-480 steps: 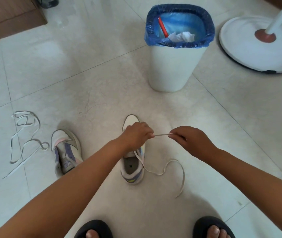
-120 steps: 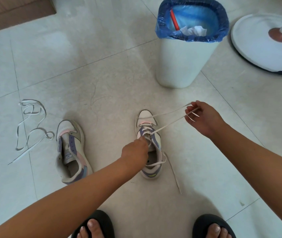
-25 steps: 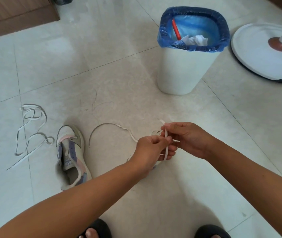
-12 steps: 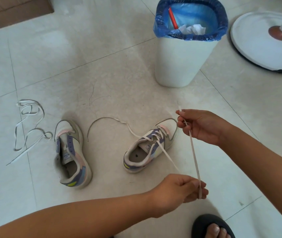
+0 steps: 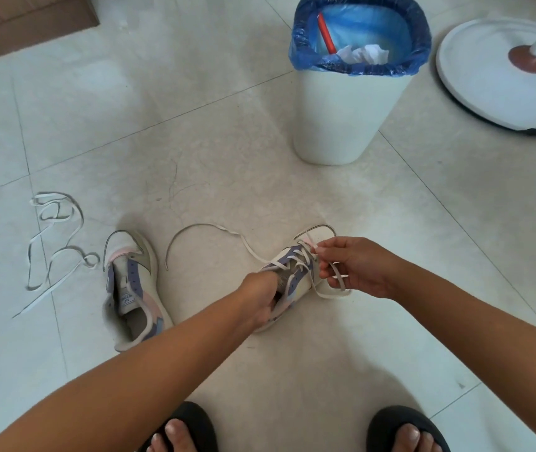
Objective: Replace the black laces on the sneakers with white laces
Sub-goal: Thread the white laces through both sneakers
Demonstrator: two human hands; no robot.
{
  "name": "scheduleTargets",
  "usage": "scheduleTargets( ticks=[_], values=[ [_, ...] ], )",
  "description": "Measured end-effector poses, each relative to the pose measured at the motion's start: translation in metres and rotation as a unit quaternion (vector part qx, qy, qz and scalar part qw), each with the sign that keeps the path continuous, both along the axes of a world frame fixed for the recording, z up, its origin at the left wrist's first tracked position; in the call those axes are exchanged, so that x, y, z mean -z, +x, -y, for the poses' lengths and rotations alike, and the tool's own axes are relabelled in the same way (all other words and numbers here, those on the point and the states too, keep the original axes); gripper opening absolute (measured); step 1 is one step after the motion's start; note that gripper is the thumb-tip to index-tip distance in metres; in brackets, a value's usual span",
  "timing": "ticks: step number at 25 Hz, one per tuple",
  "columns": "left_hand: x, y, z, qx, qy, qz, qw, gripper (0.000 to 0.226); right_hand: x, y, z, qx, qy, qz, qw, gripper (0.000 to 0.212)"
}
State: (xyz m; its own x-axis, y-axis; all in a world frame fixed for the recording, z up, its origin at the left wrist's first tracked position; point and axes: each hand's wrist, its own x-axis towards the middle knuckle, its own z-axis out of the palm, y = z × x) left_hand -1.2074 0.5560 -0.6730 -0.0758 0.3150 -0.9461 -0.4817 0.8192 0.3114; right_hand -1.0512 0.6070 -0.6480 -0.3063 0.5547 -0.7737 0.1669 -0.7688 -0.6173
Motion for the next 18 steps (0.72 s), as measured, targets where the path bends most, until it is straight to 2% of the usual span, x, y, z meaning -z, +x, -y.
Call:
scheduleTargets(
  ticks=[2,4,7,10,12,18],
  values=[
    [0.001,0.006,-0.005,0.018,0.021,0.032,0.999,0.014,0.007,-0.01,0.001,0.006,0.021,0.018,1.0,0.008],
    [0.004,0.005,-0.006,0.055,0.057,-0.002,0.997,0.005,0.012,-0.022,0.002,0.002,0.073,0.036,0.997,0.009],
    [0.003,-0.002,-0.005,0.054,0.115,-0.025,0.992,0.013,0.014,-0.033,0.001,-0.016,0.151,0.057,0.987,0.013],
    [-0.005,-0.013,-0.007,0.04,0.141,-0.067,0.987,0.011,0.007,-0.034,0.0,0.051,0.134,-0.026,0.989,0.014],
    [-0.013,-0.023,-0.009,0.009,0.163,-0.058,0.985,0.009,-0.001,-0.034,0.001,0.049,0.161,-0.046,0.985,0.015],
    [-0.045,-0.03,-0.016,-0.061,0.184,-0.032,0.981,0.018,-0.026,-0.033,0.012,-0.02,0.321,0.107,0.941,0.014]
  ],
)
